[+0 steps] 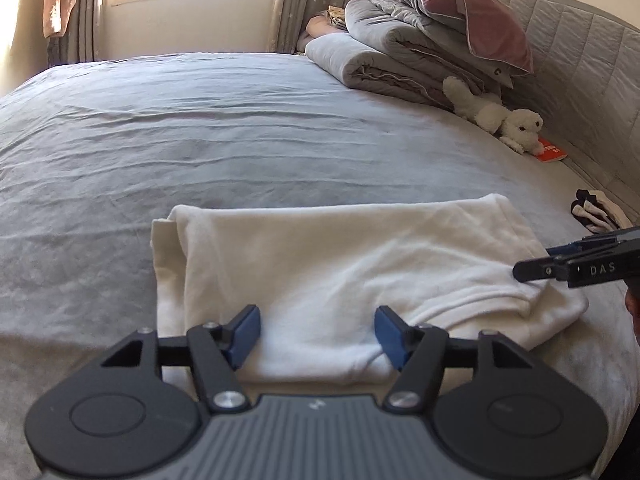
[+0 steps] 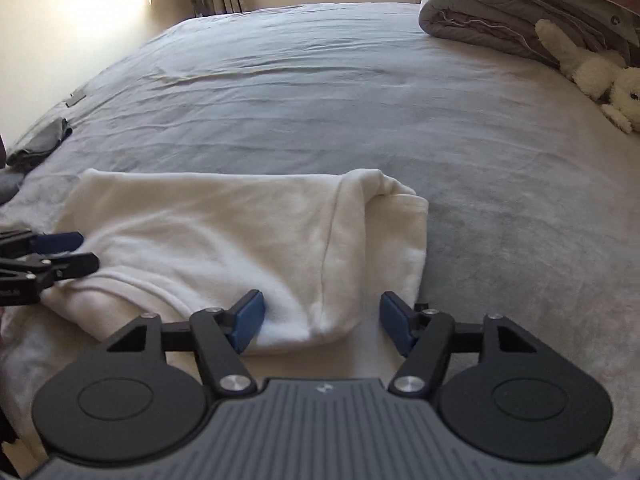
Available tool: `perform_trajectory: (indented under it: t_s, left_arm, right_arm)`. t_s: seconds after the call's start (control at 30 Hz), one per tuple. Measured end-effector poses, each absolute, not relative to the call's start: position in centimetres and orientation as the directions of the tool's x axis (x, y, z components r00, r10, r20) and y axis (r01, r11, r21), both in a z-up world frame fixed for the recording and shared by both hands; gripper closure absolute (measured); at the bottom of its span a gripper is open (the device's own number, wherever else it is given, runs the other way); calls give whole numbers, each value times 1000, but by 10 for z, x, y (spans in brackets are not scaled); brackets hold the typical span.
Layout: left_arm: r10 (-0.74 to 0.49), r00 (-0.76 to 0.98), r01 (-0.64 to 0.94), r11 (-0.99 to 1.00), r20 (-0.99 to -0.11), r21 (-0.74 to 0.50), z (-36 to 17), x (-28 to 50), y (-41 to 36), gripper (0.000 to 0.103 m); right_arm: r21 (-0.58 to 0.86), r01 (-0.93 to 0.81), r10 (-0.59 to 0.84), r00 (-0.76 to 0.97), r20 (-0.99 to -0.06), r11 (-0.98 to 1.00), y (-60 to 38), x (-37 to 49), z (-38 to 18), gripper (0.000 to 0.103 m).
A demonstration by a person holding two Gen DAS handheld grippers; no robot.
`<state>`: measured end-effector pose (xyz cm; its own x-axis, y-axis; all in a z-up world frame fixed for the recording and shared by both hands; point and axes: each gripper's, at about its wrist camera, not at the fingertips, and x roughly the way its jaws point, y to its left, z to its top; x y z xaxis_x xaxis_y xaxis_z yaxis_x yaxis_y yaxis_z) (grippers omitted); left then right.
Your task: Fold clothes
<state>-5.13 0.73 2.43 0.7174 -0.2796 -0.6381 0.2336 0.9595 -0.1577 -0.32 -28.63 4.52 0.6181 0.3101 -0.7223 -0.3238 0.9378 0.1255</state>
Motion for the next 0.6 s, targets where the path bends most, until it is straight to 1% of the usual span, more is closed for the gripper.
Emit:
perform_trajectory:
  t_s: [0.03,0.07,0.1,0.2,0.33,0.4,0.5,0.6]
  left_arm:
    - [-282,717,231,959,-638,-164,24,-52,9,38]
    - [-283,717,231,959,-636,-167,24,-52,10,38]
    - [-283,718,230,959,-636,-167,23,-53,10,38]
    - [-275,720,231,961,-637,-155,23,-53,6,38]
    - [-274,719,227,961,-638,-157,24,-53,6,38]
    - [-275,719,228,961,-638,-157,24,-53,6,38]
    - [-274,719,228,961,-639,-155,24,-53,6,38]
    - [-271,719,226,962,-640,-153,24,-53,5,38]
  right_arm:
    - [114,-313,295,626,-722,943,-287,-3,45,64]
    - [111,-302,287,635,-717,947,-289,-3,46,73]
    - [118,-291,286,647,-707,949,-292,-3,49,76]
    - [122,-278,282,664,-692,953,-296,-3,53,80]
    - [74,-289,247,630,-736,954,-288,3,44,80]
    - [61,-298,243,625,-741,953,-285,4,43,80]
    - [26,-304,237,685,-689,952,-284,0,53,80]
    - [-24,-297,226,773,-593,955,-281,-4,66,80]
